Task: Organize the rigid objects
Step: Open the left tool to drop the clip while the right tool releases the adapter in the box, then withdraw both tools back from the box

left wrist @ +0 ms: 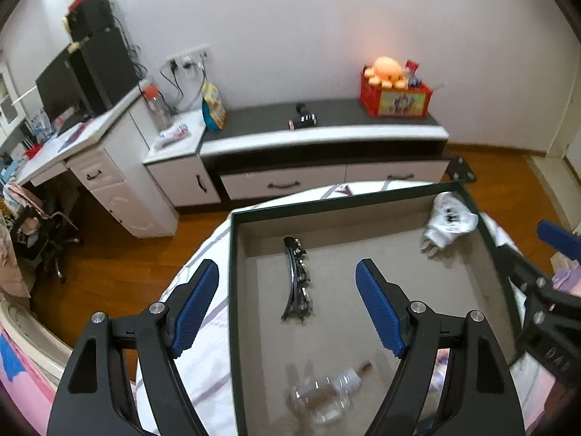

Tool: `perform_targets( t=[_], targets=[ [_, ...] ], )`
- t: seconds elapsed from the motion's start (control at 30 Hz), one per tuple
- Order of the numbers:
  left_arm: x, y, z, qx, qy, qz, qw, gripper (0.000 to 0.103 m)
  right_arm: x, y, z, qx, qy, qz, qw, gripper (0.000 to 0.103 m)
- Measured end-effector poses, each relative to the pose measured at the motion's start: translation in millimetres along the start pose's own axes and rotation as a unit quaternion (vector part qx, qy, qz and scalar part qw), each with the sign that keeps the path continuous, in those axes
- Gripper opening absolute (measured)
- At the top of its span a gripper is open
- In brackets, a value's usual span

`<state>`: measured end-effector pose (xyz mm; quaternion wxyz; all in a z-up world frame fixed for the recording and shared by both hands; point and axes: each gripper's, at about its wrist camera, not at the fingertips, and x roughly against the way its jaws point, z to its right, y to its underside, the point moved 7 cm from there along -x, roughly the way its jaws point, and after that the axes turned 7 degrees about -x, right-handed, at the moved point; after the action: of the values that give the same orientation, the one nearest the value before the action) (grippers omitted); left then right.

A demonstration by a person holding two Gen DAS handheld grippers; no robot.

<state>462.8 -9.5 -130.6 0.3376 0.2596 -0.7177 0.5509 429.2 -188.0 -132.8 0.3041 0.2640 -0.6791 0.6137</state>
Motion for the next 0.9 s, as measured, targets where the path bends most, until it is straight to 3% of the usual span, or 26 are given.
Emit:
perform_targets(
  t=[0.23,0.4,0.57,0.73,0.9],
  targets=[
    [107.0,25.5,-11.5,0.025,-0.024,0.090,0.9953,0.080,103.8,12.1,-3.3,0.019,0.010,0.078,0.997,0.073],
    [182.0,51.6,-14.6,0.032,-0.029,0.148,0.9881,0.080,180.8,34.6,-6.8,0.023,0.000,0.137,0.990,0.074],
    [239.6,79.3,-18.6,0.044,-0.058,0.200,0.9772,0.081,252.4,60.5,-8.3,0.030,0.007,0.206,0.978,0.080],
    [281.2,112.3,-13.9,0.052,-0.041,0.249,0.9661,0.090,312.6,92.4,-14.5,0.036,-0.003,0.274,0.961,0.081],
    [307.2,144.7,-9.7,0.059,-0.050,0.283,0.9559,0.096,340.1,119.9,-21.5,0.037,-0.003,0.310,0.950,0.085]
  ],
)
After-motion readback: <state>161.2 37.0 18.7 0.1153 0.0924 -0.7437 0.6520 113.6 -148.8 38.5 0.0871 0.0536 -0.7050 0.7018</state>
